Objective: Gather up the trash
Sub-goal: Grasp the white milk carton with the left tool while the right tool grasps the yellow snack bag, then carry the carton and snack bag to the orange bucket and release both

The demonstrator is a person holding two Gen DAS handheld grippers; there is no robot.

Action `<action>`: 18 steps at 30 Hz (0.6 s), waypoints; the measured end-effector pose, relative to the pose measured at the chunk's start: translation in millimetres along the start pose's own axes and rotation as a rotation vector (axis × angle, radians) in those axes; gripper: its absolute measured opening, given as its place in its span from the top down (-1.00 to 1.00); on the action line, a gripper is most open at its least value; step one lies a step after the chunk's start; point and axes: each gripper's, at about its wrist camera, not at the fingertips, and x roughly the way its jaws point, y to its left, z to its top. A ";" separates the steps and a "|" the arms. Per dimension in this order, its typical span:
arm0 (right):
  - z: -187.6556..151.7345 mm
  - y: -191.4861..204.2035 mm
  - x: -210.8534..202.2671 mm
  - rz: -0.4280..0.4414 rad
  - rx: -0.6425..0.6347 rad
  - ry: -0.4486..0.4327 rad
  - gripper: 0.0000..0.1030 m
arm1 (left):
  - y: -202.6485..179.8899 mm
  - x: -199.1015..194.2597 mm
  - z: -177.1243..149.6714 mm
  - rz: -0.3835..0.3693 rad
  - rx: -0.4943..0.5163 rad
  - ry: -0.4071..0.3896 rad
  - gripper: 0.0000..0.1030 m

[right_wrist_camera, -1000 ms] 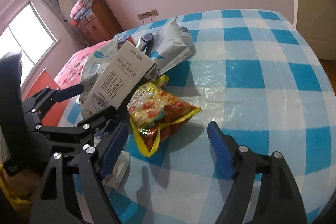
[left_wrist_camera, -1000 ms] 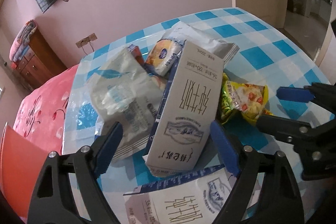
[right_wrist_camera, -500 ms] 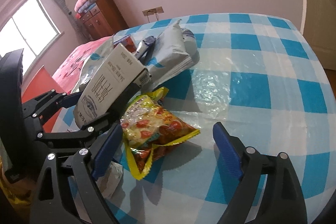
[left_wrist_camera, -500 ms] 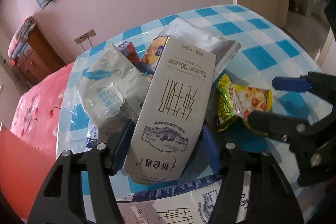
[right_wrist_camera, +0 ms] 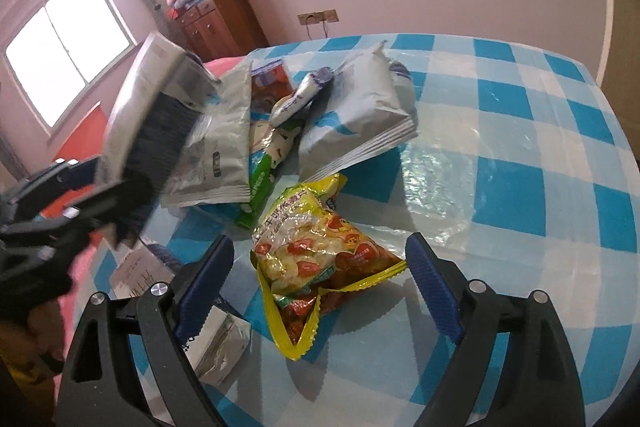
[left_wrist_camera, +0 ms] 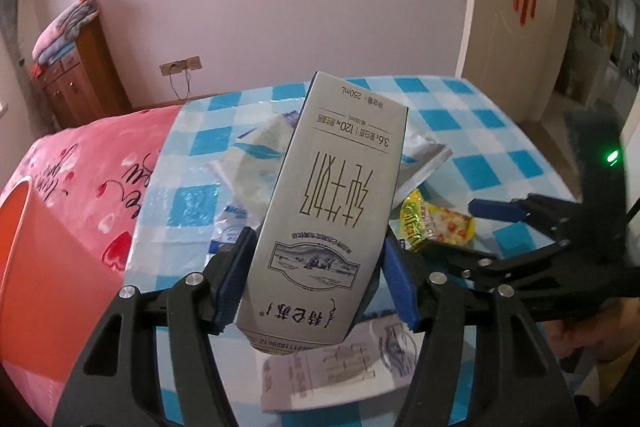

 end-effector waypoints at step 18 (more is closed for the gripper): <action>-19.3 30.4 3.6 -0.122 -0.094 0.039 0.29 | 46.8 -45.2 -33.6 -0.004 -0.139 -0.053 -0.21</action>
